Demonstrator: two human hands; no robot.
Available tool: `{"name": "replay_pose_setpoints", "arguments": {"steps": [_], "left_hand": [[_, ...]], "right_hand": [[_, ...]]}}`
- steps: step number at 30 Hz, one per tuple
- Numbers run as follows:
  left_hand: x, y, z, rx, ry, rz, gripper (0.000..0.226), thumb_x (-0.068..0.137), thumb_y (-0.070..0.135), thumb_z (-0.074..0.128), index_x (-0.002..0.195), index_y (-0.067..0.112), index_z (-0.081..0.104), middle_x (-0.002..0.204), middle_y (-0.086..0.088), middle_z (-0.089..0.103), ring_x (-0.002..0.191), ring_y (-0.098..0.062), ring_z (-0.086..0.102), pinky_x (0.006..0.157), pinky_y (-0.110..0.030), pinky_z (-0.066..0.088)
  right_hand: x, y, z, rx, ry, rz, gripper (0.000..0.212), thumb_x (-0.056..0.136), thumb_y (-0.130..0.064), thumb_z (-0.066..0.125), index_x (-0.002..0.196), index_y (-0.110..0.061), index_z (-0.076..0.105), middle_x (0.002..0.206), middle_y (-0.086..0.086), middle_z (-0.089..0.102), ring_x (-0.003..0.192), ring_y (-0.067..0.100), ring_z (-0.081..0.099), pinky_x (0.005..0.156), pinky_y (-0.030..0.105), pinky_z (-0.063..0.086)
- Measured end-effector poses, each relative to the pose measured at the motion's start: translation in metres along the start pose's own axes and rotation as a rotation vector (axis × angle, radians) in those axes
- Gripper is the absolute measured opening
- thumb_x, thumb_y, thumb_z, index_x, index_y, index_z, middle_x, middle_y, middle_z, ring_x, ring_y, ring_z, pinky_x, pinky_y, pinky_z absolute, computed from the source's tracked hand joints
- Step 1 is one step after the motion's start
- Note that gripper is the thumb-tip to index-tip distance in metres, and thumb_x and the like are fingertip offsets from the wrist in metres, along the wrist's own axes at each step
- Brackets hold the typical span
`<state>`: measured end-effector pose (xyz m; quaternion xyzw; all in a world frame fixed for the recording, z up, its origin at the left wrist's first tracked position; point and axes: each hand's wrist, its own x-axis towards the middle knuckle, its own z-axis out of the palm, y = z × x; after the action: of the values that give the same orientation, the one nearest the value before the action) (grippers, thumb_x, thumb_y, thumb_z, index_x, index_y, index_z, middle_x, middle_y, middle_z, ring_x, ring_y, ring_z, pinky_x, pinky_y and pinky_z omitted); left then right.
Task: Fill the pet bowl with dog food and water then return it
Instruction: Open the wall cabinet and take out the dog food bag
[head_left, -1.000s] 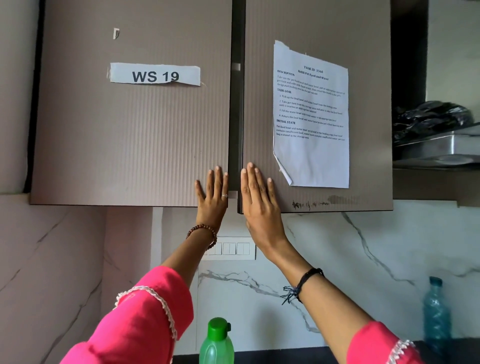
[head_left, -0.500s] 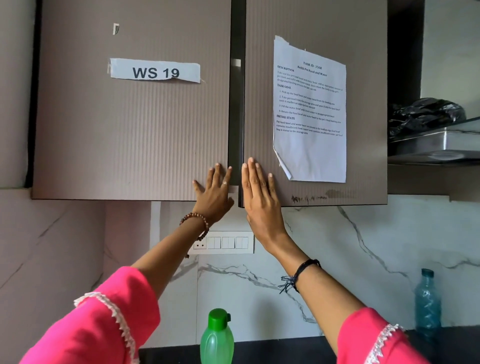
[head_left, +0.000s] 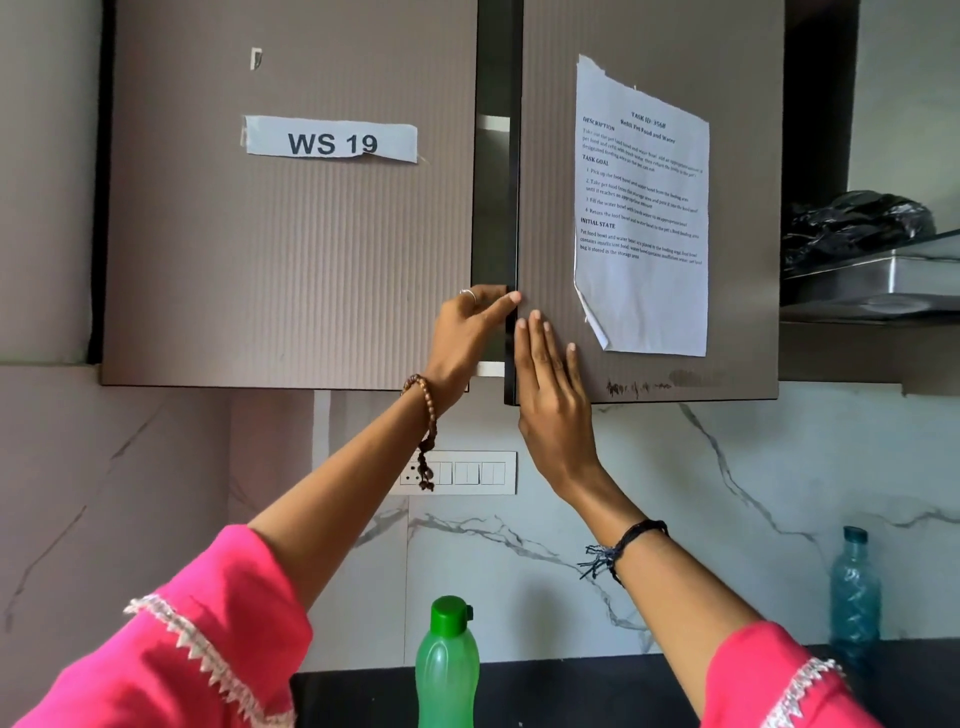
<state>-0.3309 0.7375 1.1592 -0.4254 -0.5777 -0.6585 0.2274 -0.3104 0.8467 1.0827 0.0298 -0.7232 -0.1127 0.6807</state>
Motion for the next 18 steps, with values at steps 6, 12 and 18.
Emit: {"name": "replay_pose_setpoints", "arguments": {"steps": [6, 12, 18], "left_hand": [[-0.008, 0.024, 0.012, -0.063, -0.037, 0.046, 0.008, 0.082, 0.011, 0.068, 0.081, 0.007, 0.062, 0.077, -0.004, 0.063, 0.071, -0.003, 0.059, 0.074, -0.017, 0.047], [-0.026, 0.042, 0.04, -0.184, -0.078, 0.119, 0.02, 0.085, 0.002, 0.062, 0.072, 0.011, 0.049, 0.069, 0.002, 0.05, 0.06, 0.007, 0.052, 0.062, -0.006, 0.04], [-0.051, 0.056, 0.092, -0.292, -0.21, 0.135, 0.009, 0.094, 0.017, 0.05, 0.1, 0.023, 0.054, 0.093, 0.014, 0.068, 0.088, 0.0, 0.062, 0.077, -0.014, 0.05]], "right_hand": [[-0.011, 0.012, -0.027, 0.06, 0.061, 0.014, 0.085, 0.062, 0.021, 0.049, 0.142, 0.0, 0.031, 0.147, 0.019, 0.038, 0.136, 0.029, 0.037, 0.106, 0.045, 0.04], [-0.023, 0.028, -0.053, 0.203, 0.187, 0.065, 0.082, 0.063, 0.021, 0.057, 0.139, 0.001, 0.032, 0.143, 0.019, 0.043, 0.134, 0.025, 0.04, 0.108, 0.041, 0.039], [-0.038, 0.053, -0.085, 0.283, 0.339, 0.117, 0.065, 0.072, 0.016, 0.06, 0.133, 0.004, 0.042, 0.138, 0.019, 0.049, 0.129, 0.023, 0.047, 0.103, 0.038, 0.044]]}}
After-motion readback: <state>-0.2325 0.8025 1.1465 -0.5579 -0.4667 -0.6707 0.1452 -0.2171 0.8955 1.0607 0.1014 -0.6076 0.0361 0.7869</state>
